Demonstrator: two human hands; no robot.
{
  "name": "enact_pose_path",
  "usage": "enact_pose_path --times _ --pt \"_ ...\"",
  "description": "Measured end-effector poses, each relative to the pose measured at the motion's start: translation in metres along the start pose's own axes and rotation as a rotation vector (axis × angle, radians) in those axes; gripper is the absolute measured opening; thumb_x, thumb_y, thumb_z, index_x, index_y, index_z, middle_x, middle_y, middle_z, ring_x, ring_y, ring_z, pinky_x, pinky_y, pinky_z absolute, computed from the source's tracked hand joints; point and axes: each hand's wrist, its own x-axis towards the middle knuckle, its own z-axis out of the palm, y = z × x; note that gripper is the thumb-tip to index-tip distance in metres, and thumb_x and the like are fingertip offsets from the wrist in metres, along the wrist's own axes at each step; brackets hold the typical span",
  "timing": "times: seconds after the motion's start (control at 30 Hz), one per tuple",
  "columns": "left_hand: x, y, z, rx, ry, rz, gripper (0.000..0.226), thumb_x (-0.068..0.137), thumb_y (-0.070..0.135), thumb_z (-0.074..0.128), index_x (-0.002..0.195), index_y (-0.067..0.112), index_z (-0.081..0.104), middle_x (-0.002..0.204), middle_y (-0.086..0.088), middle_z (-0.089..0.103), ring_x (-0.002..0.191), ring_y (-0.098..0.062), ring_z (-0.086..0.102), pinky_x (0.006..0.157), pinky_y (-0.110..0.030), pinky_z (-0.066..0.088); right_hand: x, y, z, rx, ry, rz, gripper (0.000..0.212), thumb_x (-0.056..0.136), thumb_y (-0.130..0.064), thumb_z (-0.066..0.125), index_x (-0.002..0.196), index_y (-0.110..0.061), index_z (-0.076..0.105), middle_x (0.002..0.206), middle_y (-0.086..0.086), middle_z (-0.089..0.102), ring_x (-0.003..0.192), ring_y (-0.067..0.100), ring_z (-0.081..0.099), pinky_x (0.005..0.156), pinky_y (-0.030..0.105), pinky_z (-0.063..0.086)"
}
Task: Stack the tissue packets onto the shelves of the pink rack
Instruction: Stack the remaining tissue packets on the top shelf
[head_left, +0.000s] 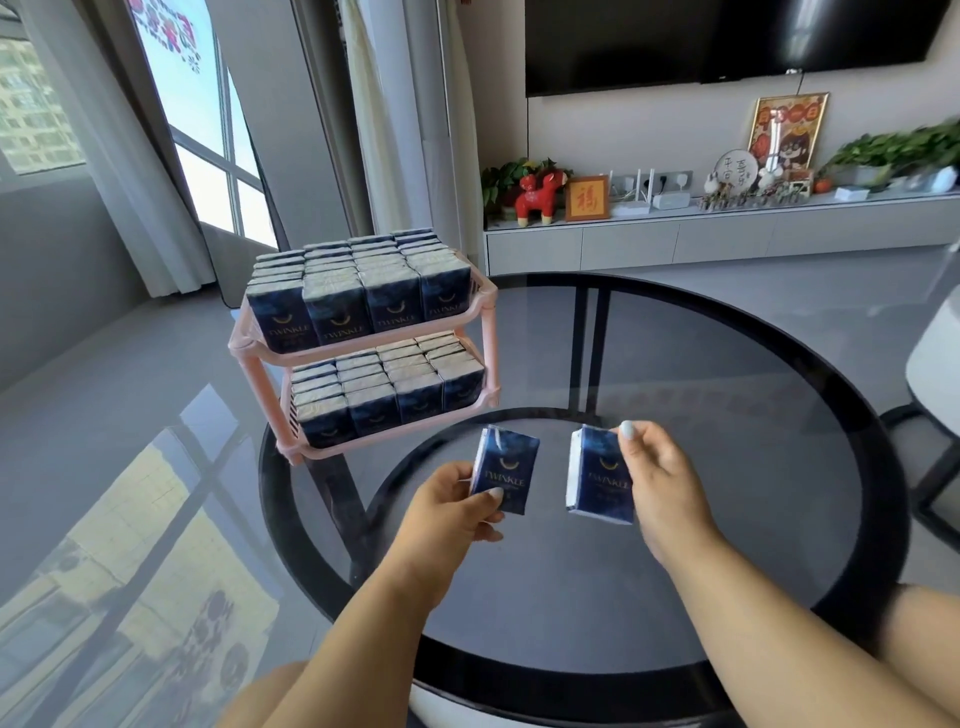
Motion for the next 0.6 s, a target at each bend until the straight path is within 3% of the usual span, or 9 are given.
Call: enact_pose_path --times 0.1,0.27,0.37,0.47,0.53,0.6 --pt "-0.005 -0.002 0.020 0.008 -0.117 -0.001 0.020 0.092 -0.001 0.056 0.112 0.002 0.056 0.100 -0.016 0.068 0.081 -0.019 0.065 0.076 -0.028 0.058 -0.009 0.000 0.011 -0.157 -0.044 -0.150 0.021 0.091 -0.038 0.052 0.081 -0.020 0.051 0.074 -0.007 0.056 0.064 -0.001 0.050 0.056 0.009 0.039" --pt "-0.010 -0.001 0.038 0.024 -0.213 0.004 0.048 0.075 0.039 0.067 0.112 0.011 0.056 0.109 -0.011 0.068 0.098 -0.020 0.068 0.090 -0.037 0.056 -0.009 0.004 0.013 -0.260 -0.020 -0.323 0.022 0.086 -0.050 0.045 0.079 -0.029 0.045 0.076 -0.008 0.054 0.069 0.000 0.051 0.060 0.010 0.038" --pt "-0.009 -0.004 0.039 0.130 -0.151 0.065 0.040 0.078 0.030 0.075 0.110 0.016 0.056 0.104 -0.004 0.072 0.097 -0.016 0.069 0.087 -0.033 0.056 -0.010 0.010 0.016 -0.251 -0.070 -0.373 0.024 0.084 -0.057 0.042 0.088 -0.033 0.046 0.083 -0.003 0.054 0.075 0.007 0.052 0.066 0.013 0.041" --pt "-0.007 -0.006 0.037 0.144 -0.121 0.109 0.032 0.084 0.024 0.074 0.110 0.021 0.056 0.104 0.002 0.071 0.099 -0.013 0.067 0.083 -0.026 0.055 -0.010 0.013 0.017 -0.203 -0.146 -0.316 0.049 0.084 -0.073 0.030 0.109 -0.034 0.048 0.105 -0.003 0.056 0.097 0.002 0.055 0.084 0.017 0.044" --pt "-0.003 -0.007 0.033 0.396 -0.035 0.188 0.036 0.080 0.033 0.075 0.108 0.025 0.055 0.104 0.011 0.064 0.105 -0.010 0.057 0.086 -0.022 0.050 -0.011 0.013 0.016 -0.225 -0.288 -0.267 0.064 0.082 -0.077 0.022 0.115 -0.031 0.051 0.113 -0.007 0.057 0.108 0.003 0.053 0.093 0.023 0.043" --pt "-0.001 -0.006 0.028 0.698 0.113 0.317 0.043 0.075 0.041 0.077 0.110 0.026 0.056 0.105 0.016 0.056 0.105 -0.007 0.045 0.082 -0.017 0.040 -0.015 0.011 0.017 -0.264 -0.398 -0.276 0.061 0.082 -0.079 0.019 0.115 -0.037 0.050 0.114 -0.012 0.056 0.110 0.002 0.052 0.094 0.019 0.041"
